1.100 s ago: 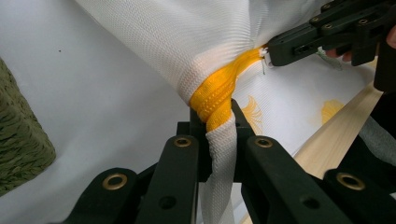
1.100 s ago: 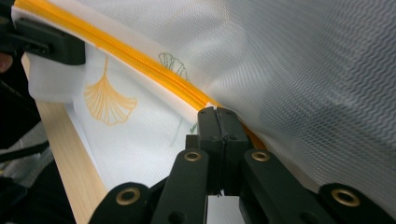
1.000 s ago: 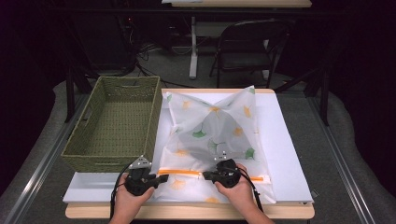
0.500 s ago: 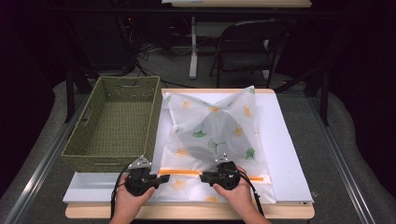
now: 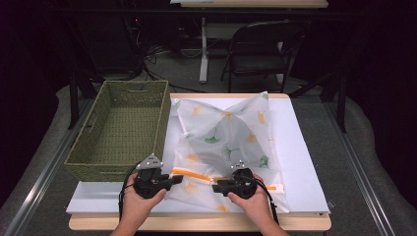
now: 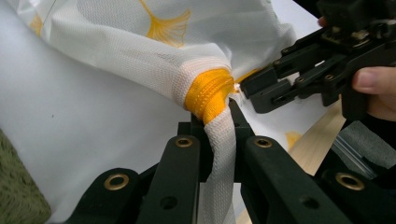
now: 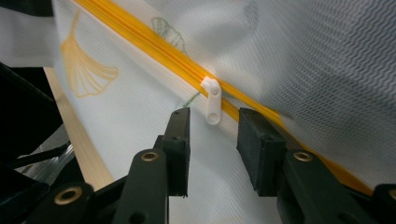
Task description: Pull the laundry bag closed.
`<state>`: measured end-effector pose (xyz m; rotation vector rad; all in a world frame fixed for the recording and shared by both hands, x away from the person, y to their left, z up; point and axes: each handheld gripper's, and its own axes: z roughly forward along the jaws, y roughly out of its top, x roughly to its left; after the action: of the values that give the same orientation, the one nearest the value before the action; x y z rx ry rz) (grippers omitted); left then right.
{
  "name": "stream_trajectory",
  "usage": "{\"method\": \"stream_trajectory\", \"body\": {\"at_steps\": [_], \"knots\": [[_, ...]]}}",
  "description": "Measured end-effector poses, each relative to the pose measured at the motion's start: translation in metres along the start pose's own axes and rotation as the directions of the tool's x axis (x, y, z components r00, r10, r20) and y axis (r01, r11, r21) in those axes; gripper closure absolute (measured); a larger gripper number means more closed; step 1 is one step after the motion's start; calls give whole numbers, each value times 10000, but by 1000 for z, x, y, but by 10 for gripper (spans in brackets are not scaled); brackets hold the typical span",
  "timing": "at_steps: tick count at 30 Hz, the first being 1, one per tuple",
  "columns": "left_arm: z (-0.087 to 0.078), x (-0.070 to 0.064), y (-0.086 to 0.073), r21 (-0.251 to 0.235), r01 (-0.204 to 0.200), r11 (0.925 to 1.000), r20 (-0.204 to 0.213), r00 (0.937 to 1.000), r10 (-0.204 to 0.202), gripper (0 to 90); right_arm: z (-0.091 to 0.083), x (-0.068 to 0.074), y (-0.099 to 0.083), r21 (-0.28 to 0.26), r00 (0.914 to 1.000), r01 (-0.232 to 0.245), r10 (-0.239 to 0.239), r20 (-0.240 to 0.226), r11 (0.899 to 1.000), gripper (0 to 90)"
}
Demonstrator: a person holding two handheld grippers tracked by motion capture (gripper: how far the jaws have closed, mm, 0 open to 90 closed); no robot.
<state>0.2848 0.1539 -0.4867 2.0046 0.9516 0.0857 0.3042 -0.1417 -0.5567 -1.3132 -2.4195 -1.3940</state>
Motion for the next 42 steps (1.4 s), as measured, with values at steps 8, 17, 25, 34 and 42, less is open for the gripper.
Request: {"method": "stream_trajectory", "body": {"at_steps": [8, 17, 25, 34, 42], "knots": [[0, -1, -1, 79, -140, 9999, 53, 9999, 140, 868, 11, 1, 8, 146, 9975, 631, -635, 298, 9979, 675], [-1, 7, -10, 136, 169, 9998, 88, 9998, -170, 867, 14, 0, 10, 113, 9960, 856, -858, 230, 9963, 895], [-2, 13, -17, 118, 425, 9990, 12, 9991, -425, 853, 7, 5, 11, -83, 9952, 965, -966, -146, 9953, 898], [-1, 20, -17, 84, 839, 9964, 415, 9956, -842, 705, 3, 10, 10, 91, 9947, 990, -987, -277, 9950, 900], [10, 29, -13, 469, 1246, 9911, 434, 9910, -1267, 541, -3, 11, 7, 222, 9940, 1054, -1047, -328, 9942, 900]]}}
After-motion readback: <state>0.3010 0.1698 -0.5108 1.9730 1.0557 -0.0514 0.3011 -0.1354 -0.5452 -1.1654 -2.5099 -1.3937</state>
